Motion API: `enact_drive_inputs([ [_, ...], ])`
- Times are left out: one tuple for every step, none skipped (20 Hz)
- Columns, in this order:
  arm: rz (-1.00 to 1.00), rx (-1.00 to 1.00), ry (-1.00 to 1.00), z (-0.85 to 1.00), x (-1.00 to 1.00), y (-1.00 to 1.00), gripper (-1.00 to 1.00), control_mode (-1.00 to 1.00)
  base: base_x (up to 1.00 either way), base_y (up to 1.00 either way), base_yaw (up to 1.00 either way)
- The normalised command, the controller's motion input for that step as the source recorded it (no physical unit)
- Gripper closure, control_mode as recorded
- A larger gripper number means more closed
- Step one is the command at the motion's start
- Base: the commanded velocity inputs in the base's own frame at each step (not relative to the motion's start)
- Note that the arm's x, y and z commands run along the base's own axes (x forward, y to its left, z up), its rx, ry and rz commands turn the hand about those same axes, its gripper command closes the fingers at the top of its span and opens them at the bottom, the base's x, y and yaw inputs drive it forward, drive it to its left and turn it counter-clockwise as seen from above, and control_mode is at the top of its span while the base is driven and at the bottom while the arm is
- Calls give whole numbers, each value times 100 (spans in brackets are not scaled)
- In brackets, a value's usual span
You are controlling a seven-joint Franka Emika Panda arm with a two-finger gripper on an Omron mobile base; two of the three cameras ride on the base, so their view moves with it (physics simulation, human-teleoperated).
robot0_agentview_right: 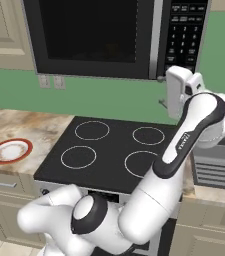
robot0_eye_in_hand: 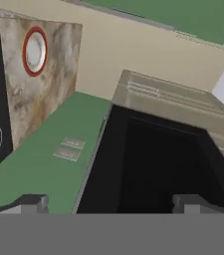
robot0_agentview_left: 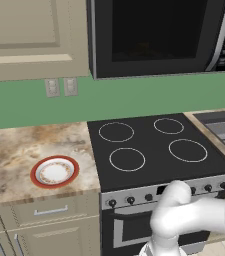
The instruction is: Pick the cheese from the counter and place it in the microwave. Then turn on the microwave.
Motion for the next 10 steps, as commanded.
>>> enact_drive_inputs([
  [-33, 0, 16, -7, 2, 0, -100, -100, 0, 0, 0],
  [-33, 0, 14, -9, 0, 0, -100, -100, 0, 0, 0],
  [-33, 0, 13, -12, 3, 7, -100, -100, 0, 0, 0],
  [-31, 0, 13, -15, 2, 12, -100, -100, 0, 0, 0],
  [-31, 0, 12, -16, 6, 17, -100, -100, 0, 0, 0],
  [-32, 0, 11, -16, 7, 18, -100, -100, 0, 0, 0],
  [-33, 0, 10, -13, 8, 17, -100, -100, 0, 0, 0],
  [-33, 0, 7, -10, 10, 17, -100, -100, 0, 0, 0],
  [-32, 0, 7, -9, 10, 14, -100, -100, 0, 0, 0],
  [-31, 0, 6, -7, 10, 14, -100, -100, 0, 0, 0],
])
